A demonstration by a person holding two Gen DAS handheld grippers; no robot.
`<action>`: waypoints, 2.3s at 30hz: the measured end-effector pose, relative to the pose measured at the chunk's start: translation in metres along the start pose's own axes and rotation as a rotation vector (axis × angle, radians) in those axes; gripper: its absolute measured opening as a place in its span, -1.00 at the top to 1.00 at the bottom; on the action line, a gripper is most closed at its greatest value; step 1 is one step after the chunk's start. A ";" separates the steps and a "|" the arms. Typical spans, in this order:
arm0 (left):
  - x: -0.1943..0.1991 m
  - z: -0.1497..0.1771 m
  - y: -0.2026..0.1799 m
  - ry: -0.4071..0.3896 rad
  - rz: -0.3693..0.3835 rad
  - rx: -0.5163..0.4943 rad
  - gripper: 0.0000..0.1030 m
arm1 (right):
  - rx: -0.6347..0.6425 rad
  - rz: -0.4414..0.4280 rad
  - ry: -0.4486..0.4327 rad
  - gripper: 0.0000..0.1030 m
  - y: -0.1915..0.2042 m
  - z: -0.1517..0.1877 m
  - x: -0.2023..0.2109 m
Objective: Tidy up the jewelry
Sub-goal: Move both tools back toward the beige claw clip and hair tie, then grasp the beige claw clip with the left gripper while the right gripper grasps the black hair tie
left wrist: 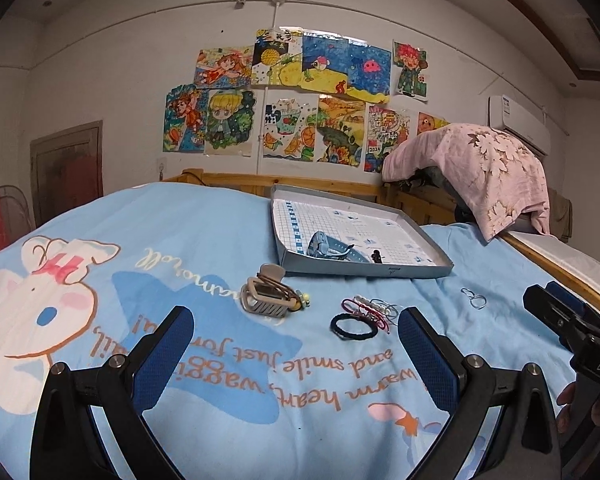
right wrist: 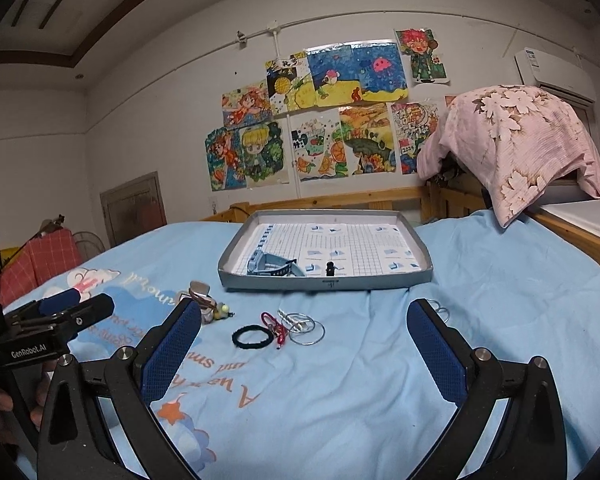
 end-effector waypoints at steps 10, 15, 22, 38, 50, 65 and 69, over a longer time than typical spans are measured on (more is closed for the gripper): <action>-0.008 0.004 0.006 0.042 -0.002 0.026 -0.99 | -0.003 -0.003 0.014 -0.97 0.000 -0.003 -0.007; -0.012 0.002 0.009 0.047 -0.008 0.023 -0.99 | -0.002 -0.007 0.013 -0.97 0.002 -0.003 -0.007; -0.035 -0.002 0.023 0.091 -0.027 0.016 -0.99 | 0.006 -0.050 0.030 -0.97 0.012 -0.009 -0.036; -0.120 0.003 0.059 0.207 -0.026 0.047 -0.99 | 0.038 -0.162 0.087 -0.97 0.049 0.001 -0.121; -0.159 0.037 0.057 0.329 0.063 0.094 -0.22 | 0.083 -0.289 0.288 -0.44 0.077 0.063 -0.154; -0.167 0.047 0.060 0.336 0.100 0.161 0.56 | 0.146 -0.347 0.443 0.12 0.096 0.102 -0.166; -0.162 0.044 0.058 0.322 0.116 0.159 0.85 | 0.177 -0.350 0.479 0.39 0.101 0.109 -0.167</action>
Point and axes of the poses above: each gripper's, at about its wrist camera, not at the fingertips, and x roughly against the way its jaws point, y to its left, z to its underside, the point moved 7 cm from there along -x, roughly the way its jaws point, and after that the axes turned 10 degrees about -y, right-handed, at the moved point
